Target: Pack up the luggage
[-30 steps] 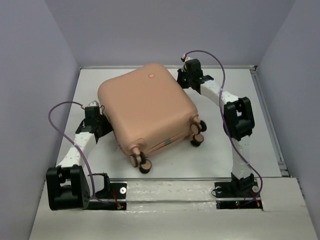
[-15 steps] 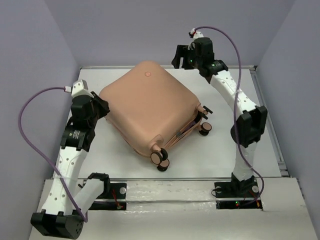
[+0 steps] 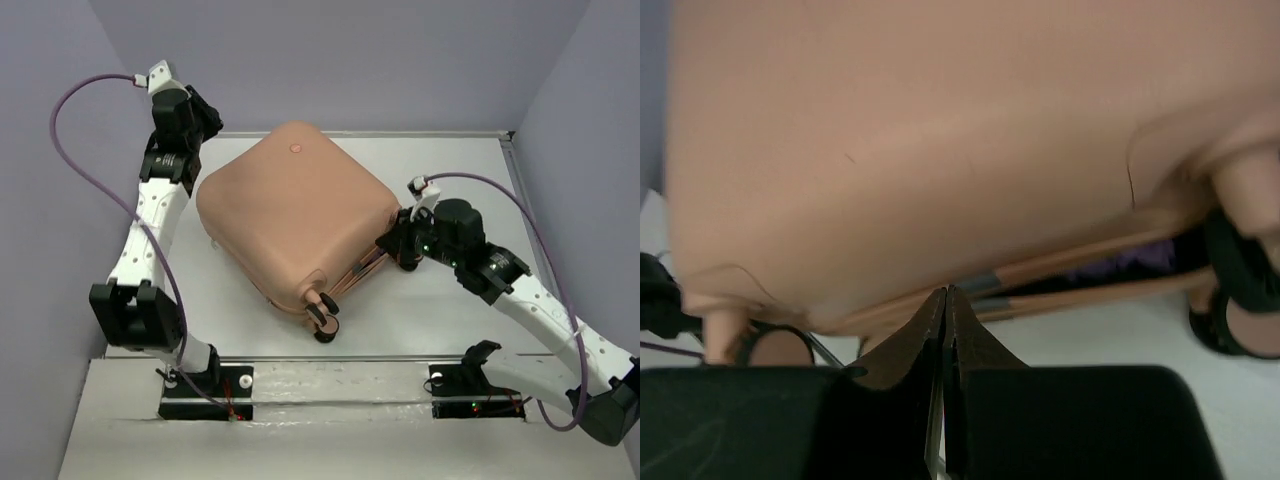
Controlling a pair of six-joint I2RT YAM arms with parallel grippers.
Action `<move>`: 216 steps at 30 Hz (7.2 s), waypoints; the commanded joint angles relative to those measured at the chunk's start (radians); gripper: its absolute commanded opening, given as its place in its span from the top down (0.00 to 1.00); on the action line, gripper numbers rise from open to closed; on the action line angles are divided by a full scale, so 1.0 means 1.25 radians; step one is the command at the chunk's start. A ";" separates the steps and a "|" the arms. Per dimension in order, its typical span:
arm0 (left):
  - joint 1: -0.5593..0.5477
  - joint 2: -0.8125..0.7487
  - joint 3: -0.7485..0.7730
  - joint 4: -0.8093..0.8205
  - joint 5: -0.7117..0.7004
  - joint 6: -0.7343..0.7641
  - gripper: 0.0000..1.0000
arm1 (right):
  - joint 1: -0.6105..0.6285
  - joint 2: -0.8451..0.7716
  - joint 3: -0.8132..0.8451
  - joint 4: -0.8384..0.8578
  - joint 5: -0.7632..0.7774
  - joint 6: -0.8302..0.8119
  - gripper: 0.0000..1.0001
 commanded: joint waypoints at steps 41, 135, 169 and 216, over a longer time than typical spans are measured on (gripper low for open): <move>0.066 -0.245 -0.672 0.070 0.201 -0.063 0.78 | -0.127 0.828 0.671 0.145 -0.204 0.063 0.90; 0.056 -0.301 -0.350 -0.052 0.149 -0.010 0.10 | -0.316 0.709 0.554 0.099 -0.180 0.074 0.38; -0.895 -0.393 -0.711 0.006 -0.095 -0.138 0.61 | -0.046 0.179 -0.196 0.397 -0.207 0.073 0.93; -0.792 -0.401 -0.739 -0.061 -0.282 -0.212 0.62 | -0.122 0.391 -0.293 0.838 -0.406 -0.240 0.67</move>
